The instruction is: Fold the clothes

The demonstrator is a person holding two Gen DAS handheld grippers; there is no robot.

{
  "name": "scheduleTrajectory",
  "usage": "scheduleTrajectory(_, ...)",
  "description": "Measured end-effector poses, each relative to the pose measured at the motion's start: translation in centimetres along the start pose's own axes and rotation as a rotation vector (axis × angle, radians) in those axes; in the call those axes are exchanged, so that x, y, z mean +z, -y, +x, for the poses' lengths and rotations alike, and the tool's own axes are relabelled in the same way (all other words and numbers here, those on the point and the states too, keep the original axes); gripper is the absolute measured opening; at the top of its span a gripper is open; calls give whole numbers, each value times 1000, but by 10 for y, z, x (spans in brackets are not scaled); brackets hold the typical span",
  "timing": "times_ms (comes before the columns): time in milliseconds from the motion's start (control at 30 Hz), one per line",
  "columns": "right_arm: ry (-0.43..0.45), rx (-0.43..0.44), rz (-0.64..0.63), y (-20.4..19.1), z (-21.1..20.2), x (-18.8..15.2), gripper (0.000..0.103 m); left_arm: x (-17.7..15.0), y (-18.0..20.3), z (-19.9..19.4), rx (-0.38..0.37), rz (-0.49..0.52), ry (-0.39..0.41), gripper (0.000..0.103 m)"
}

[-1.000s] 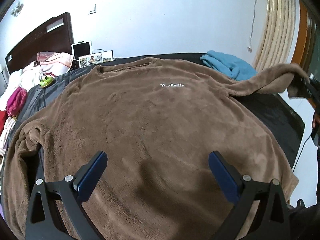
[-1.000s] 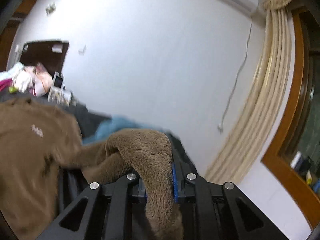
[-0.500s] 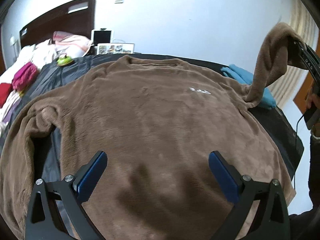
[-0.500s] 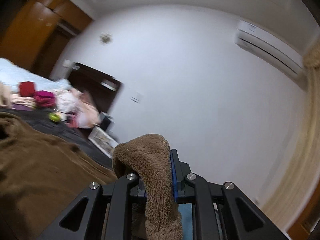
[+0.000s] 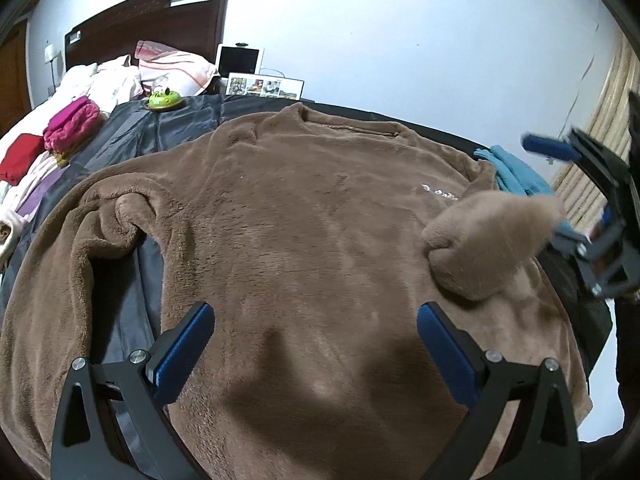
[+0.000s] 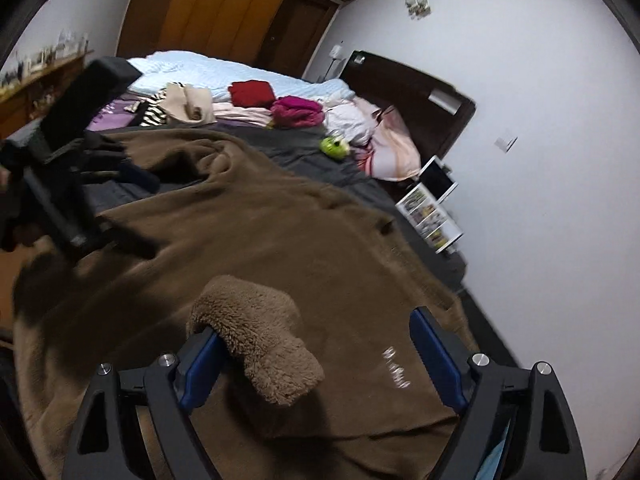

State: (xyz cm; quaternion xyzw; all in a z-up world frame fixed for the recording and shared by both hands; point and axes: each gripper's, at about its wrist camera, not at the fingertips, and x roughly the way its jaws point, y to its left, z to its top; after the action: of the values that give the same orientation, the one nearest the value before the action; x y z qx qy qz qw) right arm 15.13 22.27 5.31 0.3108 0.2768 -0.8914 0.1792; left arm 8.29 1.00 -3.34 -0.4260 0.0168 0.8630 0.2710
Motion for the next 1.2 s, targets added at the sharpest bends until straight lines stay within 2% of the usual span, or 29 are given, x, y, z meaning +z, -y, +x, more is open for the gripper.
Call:
scheduleTrajectory(133,-43,96,48,11,-10,-16,89,4,5,9,-4,15,-16,102)
scheduleTrajectory(200,-68,186,70,7,-14,-21,89,6,10,11,4,35,-15,102)
scheduleTrajectory(300,-45,314,82,1,-31,-36,89,8,14,12,11,54,-11,102)
scheduleTrajectory(400,-1,368,107,3,-45,-48,89,9,15,14,4,53,-18,102)
scheduleTrajectory(500,2,323,202,16,-45,-59,89,9,23,12,-15,87,-15,102)
scheduleTrajectory(567,-20,260,297,32,-37,-68,89,6,34,8,-39,138,-10,102)
scheduleTrajectory(733,-141,61,533,67,-10,-97,89,-17,81,-5,-53,378,18,102)
scheduleTrajectory(800,-184,-8,571,76,-3,-106,89,-25,98,-5,-62,442,15,102)
scheduleTrajectory(900,-194,-66,572,78,0,-111,89,-37,125,3,-89,516,-9,102)
scheduleTrajectory(1033,-166,-106,583,78,-4,-110,89,-40,149,20,-113,539,-54,102)
scheduleTrajectory(1133,-144,-128,615,81,-2,-113,89,-39,158,29,-105,523,-74,102)
scheduleTrajectory(1200,-132,-120,652,85,2,-116,89,-33,153,42,-76,470,-108,102)
